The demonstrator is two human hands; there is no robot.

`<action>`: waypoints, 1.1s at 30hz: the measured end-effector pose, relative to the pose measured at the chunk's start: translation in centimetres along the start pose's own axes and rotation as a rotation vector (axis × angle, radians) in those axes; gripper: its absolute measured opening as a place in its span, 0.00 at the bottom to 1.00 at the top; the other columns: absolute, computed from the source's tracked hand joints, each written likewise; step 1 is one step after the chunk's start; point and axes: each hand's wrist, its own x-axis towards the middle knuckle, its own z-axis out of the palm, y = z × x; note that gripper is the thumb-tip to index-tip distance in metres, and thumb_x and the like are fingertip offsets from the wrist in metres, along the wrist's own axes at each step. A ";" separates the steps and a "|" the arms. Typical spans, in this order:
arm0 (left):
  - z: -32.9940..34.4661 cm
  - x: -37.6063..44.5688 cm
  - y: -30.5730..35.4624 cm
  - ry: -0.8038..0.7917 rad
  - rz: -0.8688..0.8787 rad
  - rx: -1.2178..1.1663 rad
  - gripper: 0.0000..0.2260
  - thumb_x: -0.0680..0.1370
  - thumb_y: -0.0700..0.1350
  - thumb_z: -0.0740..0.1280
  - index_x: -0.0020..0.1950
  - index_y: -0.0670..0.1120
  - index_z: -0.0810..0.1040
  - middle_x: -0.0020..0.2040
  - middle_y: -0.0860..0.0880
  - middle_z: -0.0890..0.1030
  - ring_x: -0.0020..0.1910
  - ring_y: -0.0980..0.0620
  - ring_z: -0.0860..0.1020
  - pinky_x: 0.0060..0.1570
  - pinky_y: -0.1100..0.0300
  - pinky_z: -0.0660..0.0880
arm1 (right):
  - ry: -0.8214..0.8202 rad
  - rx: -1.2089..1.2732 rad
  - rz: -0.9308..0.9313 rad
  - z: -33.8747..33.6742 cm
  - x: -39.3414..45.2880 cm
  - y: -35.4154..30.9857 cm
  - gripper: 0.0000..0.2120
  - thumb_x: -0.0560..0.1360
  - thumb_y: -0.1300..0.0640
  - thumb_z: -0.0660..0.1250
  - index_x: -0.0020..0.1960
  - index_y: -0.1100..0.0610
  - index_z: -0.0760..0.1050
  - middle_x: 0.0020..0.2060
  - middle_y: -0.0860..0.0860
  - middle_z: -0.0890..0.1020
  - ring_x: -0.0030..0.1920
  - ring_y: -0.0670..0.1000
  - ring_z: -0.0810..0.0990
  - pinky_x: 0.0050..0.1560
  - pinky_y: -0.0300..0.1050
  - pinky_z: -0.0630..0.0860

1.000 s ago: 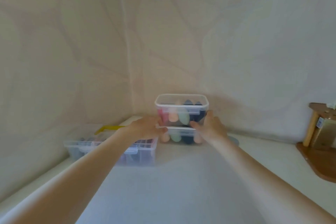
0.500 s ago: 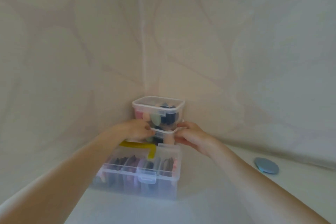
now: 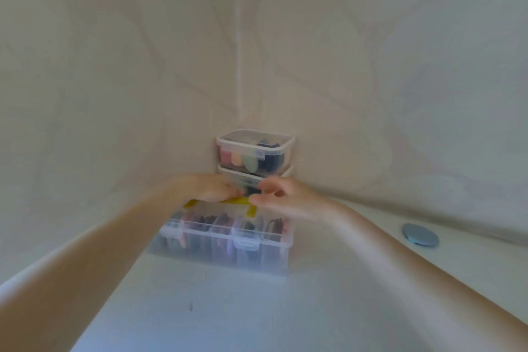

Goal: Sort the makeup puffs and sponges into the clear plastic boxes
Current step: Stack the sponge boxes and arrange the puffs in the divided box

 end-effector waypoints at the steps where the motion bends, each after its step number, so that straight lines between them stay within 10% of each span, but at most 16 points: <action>1: 0.2 -1.1 0.2 -0.004 0.009 0.034 0.15 0.81 0.51 0.56 0.65 0.48 0.73 0.60 0.53 0.73 0.56 0.54 0.70 0.62 0.60 0.64 | -0.129 -0.128 -0.026 0.6 -0.8 -0.8 0.31 0.70 0.38 0.68 0.68 0.50 0.67 0.64 0.47 0.73 0.62 0.49 0.73 0.63 0.43 0.71; 5: 0.1 -5.0 0.8 -0.028 0.152 0.093 0.17 0.78 0.56 0.60 0.63 0.49 0.75 0.60 0.52 0.77 0.61 0.50 0.75 0.61 0.59 0.69 | -0.171 -0.526 -0.099 0.5 -3.7 -2.2 0.39 0.65 0.40 0.74 0.71 0.47 0.63 0.67 0.49 0.70 0.67 0.52 0.68 0.67 0.53 0.68; 10: 3.1 -7.1 2.5 0.103 0.514 0.358 0.23 0.74 0.54 0.67 0.68 0.52 0.69 0.67 0.53 0.72 0.66 0.54 0.70 0.61 0.68 0.63 | -0.215 -0.428 0.005 -3.5 -8.0 -0.5 0.38 0.68 0.54 0.76 0.72 0.52 0.61 0.65 0.44 0.69 0.63 0.45 0.69 0.57 0.32 0.66; 14: 7.7 -6.6 6.0 0.329 0.633 0.621 0.24 0.76 0.56 0.64 0.68 0.47 0.66 0.65 0.49 0.70 0.64 0.49 0.68 0.61 0.61 0.63 | -0.192 -0.341 0.205 -6.6 -11.7 1.1 0.35 0.71 0.52 0.73 0.73 0.54 0.61 0.66 0.47 0.69 0.67 0.49 0.69 0.65 0.39 0.67; 17: 10.1 -6.0 8.8 0.500 0.744 0.776 0.27 0.69 0.59 0.69 0.59 0.42 0.70 0.56 0.47 0.76 0.54 0.46 0.76 0.51 0.55 0.76 | 0.111 0.001 0.255 -9.1 -13.5 3.4 0.18 0.77 0.50 0.64 0.64 0.57 0.73 0.61 0.49 0.77 0.60 0.47 0.74 0.57 0.32 0.70; 21: 11.8 -5.7 11.0 0.675 0.921 0.821 0.32 0.51 0.63 0.75 0.45 0.47 0.69 0.37 0.54 0.79 0.34 0.55 0.78 0.26 0.66 0.69 | 0.235 -0.408 0.484 -11.1 -14.1 8.9 0.18 0.81 0.52 0.55 0.65 0.60 0.73 0.66 0.57 0.75 0.65 0.56 0.73 0.61 0.43 0.68; 27: 11.7 -5.8 11.6 0.648 0.931 0.930 0.18 0.47 0.56 0.78 0.28 0.49 0.78 0.24 0.53 0.76 0.22 0.56 0.75 0.18 0.69 0.60 | 0.081 -0.539 0.534 -8.2 -13.4 14.6 0.20 0.80 0.48 0.56 0.71 0.49 0.67 0.70 0.55 0.67 0.70 0.59 0.65 0.68 0.45 0.64; 33: 12.3 -6.2 12.0 0.652 0.857 1.036 0.16 0.44 0.50 0.78 0.23 0.47 0.75 0.20 0.53 0.73 0.16 0.57 0.69 0.22 0.69 0.50 | 0.399 -0.574 0.342 -7.5 -14.1 13.5 0.06 0.74 0.60 0.63 0.46 0.56 0.65 0.47 0.54 0.72 0.49 0.55 0.69 0.44 0.43 0.64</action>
